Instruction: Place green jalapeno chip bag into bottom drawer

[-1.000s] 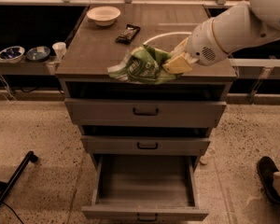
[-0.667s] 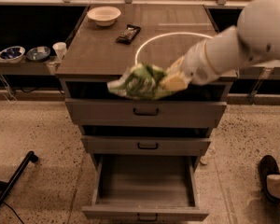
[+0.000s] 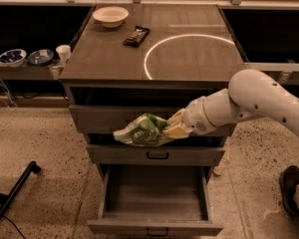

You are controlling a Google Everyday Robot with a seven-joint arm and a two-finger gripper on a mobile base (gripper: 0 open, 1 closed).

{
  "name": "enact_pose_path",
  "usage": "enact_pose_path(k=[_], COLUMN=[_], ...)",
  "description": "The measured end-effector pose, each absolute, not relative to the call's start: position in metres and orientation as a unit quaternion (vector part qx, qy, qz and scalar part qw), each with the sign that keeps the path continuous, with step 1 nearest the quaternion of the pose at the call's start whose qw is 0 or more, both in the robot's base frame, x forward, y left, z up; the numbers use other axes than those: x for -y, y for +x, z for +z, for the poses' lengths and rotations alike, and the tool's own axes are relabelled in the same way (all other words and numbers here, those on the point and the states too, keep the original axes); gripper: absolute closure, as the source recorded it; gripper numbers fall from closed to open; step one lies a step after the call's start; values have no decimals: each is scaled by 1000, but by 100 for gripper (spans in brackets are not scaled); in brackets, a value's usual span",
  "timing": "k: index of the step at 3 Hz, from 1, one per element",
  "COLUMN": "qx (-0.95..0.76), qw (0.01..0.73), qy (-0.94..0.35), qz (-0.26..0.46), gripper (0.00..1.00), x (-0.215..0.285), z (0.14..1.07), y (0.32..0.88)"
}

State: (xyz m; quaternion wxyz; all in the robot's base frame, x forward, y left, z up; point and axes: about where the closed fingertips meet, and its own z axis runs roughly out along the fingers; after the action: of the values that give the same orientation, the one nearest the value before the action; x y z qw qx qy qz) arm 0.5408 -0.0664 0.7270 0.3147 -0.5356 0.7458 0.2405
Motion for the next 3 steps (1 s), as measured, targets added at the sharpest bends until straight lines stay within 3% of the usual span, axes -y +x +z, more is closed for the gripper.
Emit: enact_pose_path(k=[3], qx=[-677], qw=[359], qy=[-520], qz=[376], gripper=[100], x=[-2], z=[504], y=[521])
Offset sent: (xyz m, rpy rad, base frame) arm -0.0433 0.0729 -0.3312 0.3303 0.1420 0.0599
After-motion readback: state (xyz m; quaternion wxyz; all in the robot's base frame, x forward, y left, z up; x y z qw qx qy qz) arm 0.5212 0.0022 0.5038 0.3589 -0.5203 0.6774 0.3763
